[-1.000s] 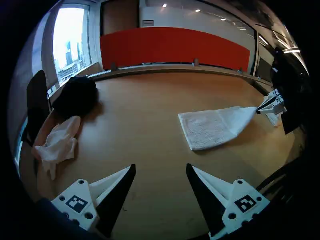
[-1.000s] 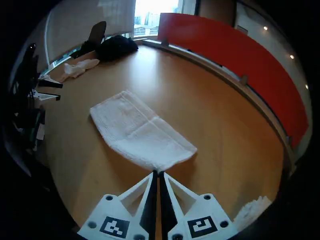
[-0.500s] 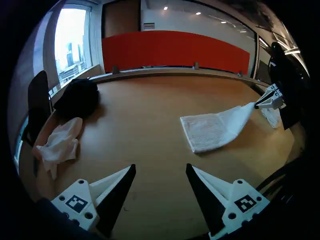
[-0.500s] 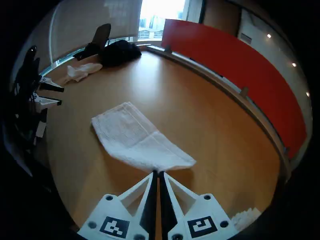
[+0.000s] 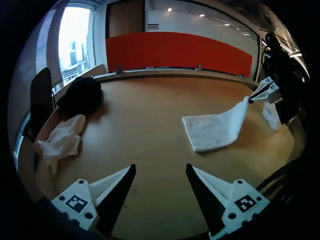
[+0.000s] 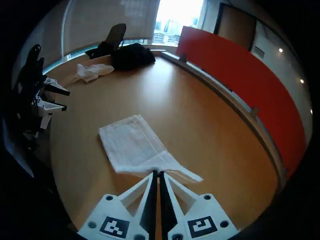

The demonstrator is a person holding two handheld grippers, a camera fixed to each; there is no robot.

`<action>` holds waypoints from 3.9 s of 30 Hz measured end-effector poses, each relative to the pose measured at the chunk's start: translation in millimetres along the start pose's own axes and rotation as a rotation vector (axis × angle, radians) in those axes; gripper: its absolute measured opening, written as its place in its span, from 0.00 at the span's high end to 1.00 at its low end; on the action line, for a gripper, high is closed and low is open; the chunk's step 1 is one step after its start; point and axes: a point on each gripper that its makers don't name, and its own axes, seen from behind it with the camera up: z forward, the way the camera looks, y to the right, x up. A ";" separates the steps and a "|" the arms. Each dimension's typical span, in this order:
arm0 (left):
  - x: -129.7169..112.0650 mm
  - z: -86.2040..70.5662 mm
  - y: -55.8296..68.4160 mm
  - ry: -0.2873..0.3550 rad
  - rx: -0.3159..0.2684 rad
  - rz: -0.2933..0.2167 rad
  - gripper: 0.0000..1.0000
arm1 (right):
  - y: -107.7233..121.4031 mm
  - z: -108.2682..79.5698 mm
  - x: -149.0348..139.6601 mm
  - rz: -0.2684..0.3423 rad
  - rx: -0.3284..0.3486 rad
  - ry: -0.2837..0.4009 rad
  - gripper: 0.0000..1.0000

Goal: Fold towel

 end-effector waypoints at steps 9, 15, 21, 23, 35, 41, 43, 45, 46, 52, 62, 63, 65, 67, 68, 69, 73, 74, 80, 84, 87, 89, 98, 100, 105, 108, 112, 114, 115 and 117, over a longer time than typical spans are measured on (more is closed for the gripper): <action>-1.1 -5.4 0.4 0.008 0.012 -0.018 0.07 | -15.6 17.8 26.2 -0.052 0.060 0.018 0.96; -2.5 -9.4 1.3 0.014 0.020 -0.038 0.07 | -28.6 33.3 42.5 -0.088 0.104 0.025 0.96; -4.6 -12.9 0.1 0.018 0.034 -0.049 0.07 | -45.5 52.8 54.7 -0.127 0.156 0.019 0.96; -5.9 -14.8 -0.4 0.017 0.040 -0.056 0.07 | -52.6 59.3 57.9 -0.138 0.176 0.017 0.97; -16.0 -27.4 -6.7 0.012 0.087 -0.100 0.07 | -91.2 94.6 60.8 -0.201 0.277 -0.019 0.97; -19.7 -31.5 -12.1 0.009 0.110 -0.112 0.07 | -98.3 102.1 57.8 -0.210 0.298 -0.030 0.96; -20.4 -31.8 -12.9 0.008 0.114 -0.114 0.07 | -98.8 102.5 57.3 -0.212 0.300 -0.030 0.97; -20.9 -31.8 -13.3 0.007 0.116 -0.114 0.07 | -98.8 102.2 57.2 -0.214 0.301 -0.030 0.96; -20.8 -31.5 -13.1 0.006 0.116 -0.113 0.07 | -98.6 102.0 57.2 -0.215 0.301 -0.029 0.96; -20.3 -29.6 -10.6 0.002 0.113 -0.107 0.07 | -97.5 101.8 57.8 -0.215 0.300 -0.026 0.96; -19.1 -29.0 -11.0 0.001 0.117 -0.102 0.07 | -100.6 100.4 59.1 -0.215 0.312 -0.021 0.89; -19.1 -29.1 -11.2 0.001 0.118 -0.102 0.07 | -101.1 100.2 58.8 -0.215 0.314 -0.022 0.86; -18.9 -29.2 -11.1 0.002 0.119 -0.103 0.07 | -102.4 99.3 57.6 -0.212 0.320 -0.025 0.70; -18.5 -29.3 -10.9 0.003 0.120 -0.104 0.07 | -103.3 98.3 56.6 -0.208 0.324 -0.026 0.49; -18.3 -29.3 -10.8 0.003 0.120 -0.105 0.07 | -103.5 97.8 56.2 -0.207 0.326 -0.026 0.38; -18.2 -29.3 -10.7 0.004 0.120 -0.105 0.07 | -103.6 97.3 55.7 -0.205 0.326 -0.026 0.29; -18.0 -29.1 -9.5 0.004 0.119 -0.106 0.07 | -99.2 96.6 51.5 -0.203 0.301 -0.027 0.15; -17.9 -29.2 -9.1 0.004 0.119 -0.105 0.07 | -98.5 96.2 50.0 -0.201 0.297 -0.029 0.14; -17.0 -29.3 -7.7 0.004 0.115 -0.098 0.07 | -94.5 92.0 40.9 -0.174 0.277 -0.035 0.14; -16.5 -29.2 -7.5 0.004 0.113 -0.094 0.07 | -89.8 89.8 32.6 -0.155 0.255 -0.044 0.14; -16.0 -28.9 -7.7 0.003 0.111 -0.093 0.07 | -87.3 87.9 25.2 -0.149 0.246 -0.055 0.14; -15.5 -28.6 -7.8 0.004 0.111 -0.092 0.07 | -85.8 86.6 20.9 -0.145 0.240 -0.060 0.14; -13.8 -27.5 -7.2 0.006 0.104 -0.085 0.07 | -83.5 83.3 -1.5 -0.117 0.221 -0.092 0.14; -13.7 -27.1 -7.1 0.005 0.102 -0.085 0.07 | -83.7 83.2 -6.6 -0.111 0.218 -0.098 0.14; -13.1 -25.7 -6.8 0.004 0.095 -0.083 0.07 | -84.7 83.5 -18.2 -0.095 0.212 -0.115 0.15; -12.0 -24.7 -6.9 0.005 0.093 -0.080 0.07 | -85.3 83.1 -23.8 -0.085 0.210 -0.123 0.14; -10.7 -23.0 -7.0 0.006 0.091 -0.076 0.07 | -85.8 82.2 -31.5 -0.076 0.207 -0.135 0.15; -10.5 -22.4 -6.9 0.006 0.091 -0.076 0.07 | -86.2 81.6 -35.3 -0.072 0.206 -0.141 0.16; -10.6 -22.1 -6.9 0.006 0.090 -0.076 0.07 | -86.2 81.3 -37.3 -0.068 0.204 -0.144 0.16; -10.7 -21.7 -6.8 0.006 0.090 -0.076 0.07 | -86.3 80.7 -40.9 -0.061 0.200 -0.149 0.17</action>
